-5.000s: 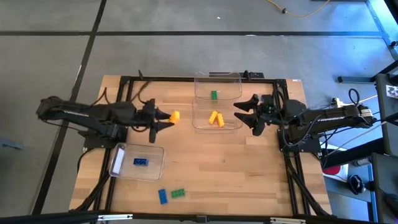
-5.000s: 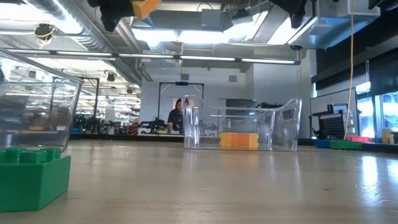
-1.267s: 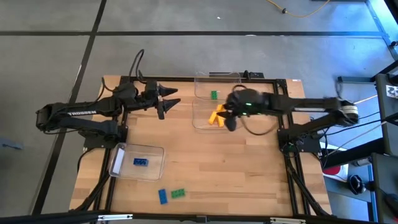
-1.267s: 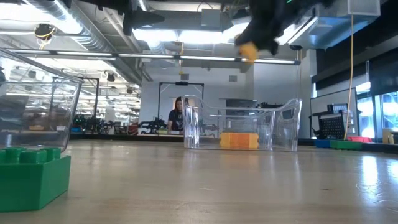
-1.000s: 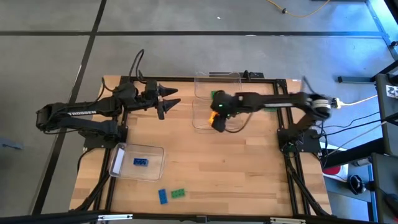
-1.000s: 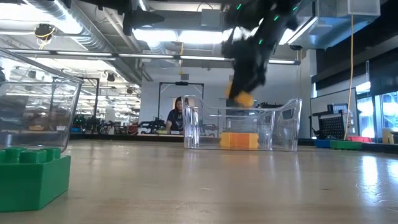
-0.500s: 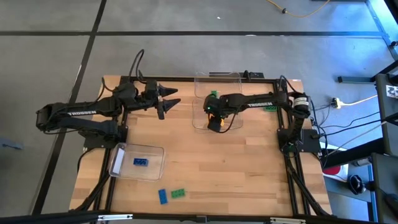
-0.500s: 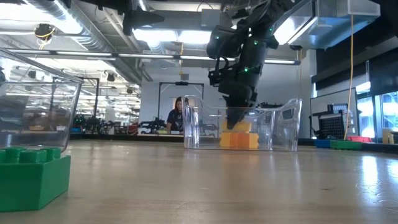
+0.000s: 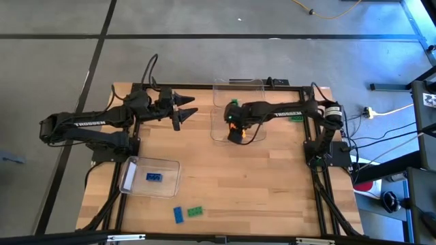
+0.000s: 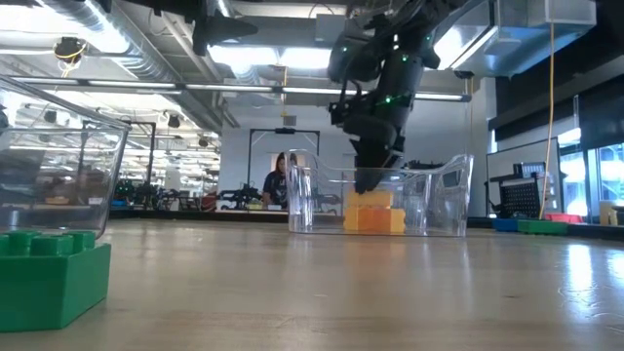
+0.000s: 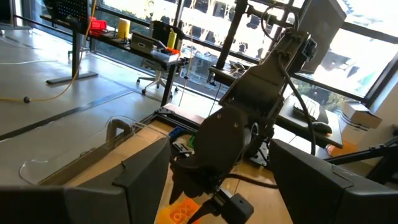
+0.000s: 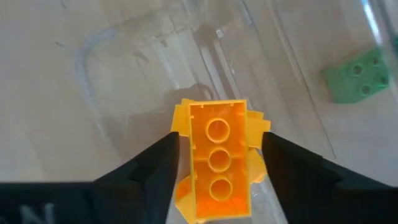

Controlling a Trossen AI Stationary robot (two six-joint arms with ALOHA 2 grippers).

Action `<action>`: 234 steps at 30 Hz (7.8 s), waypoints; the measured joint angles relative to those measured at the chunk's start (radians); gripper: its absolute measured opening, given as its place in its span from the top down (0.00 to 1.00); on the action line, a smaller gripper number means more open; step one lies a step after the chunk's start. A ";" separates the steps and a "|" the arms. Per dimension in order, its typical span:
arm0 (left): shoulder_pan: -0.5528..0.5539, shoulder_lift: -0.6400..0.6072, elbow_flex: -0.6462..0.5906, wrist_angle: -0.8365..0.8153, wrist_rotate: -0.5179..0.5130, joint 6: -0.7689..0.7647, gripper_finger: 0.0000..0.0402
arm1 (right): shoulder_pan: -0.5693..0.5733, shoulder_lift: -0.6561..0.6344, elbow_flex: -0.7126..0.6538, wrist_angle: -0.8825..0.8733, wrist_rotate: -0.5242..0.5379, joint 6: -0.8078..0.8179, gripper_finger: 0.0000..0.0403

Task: Sort & place blocks by color
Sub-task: Put the top green game piece into the top transparent bin

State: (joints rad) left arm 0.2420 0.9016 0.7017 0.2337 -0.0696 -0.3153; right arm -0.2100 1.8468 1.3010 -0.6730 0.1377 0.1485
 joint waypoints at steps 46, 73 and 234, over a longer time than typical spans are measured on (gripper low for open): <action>0.000 0.000 0.000 -0.006 0.000 0.001 0.34 | -0.139 -0.948 -0.574 0.259 0.345 0.782 0.17; 0.000 0.000 0.000 -0.014 0.012 0.013 0.34 | -0.353 -0.717 -0.728 -0.216 0.352 1.831 0.17; 0.002 0.000 0.001 0.210 0.135 -0.084 0.34 | -0.106 -0.831 -0.373 0.555 -0.106 0.101 0.61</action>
State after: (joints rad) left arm 0.2440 0.9016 0.7025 0.4436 0.0658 -0.3994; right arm -0.3156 1.0157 0.9278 -0.1175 0.0322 0.2491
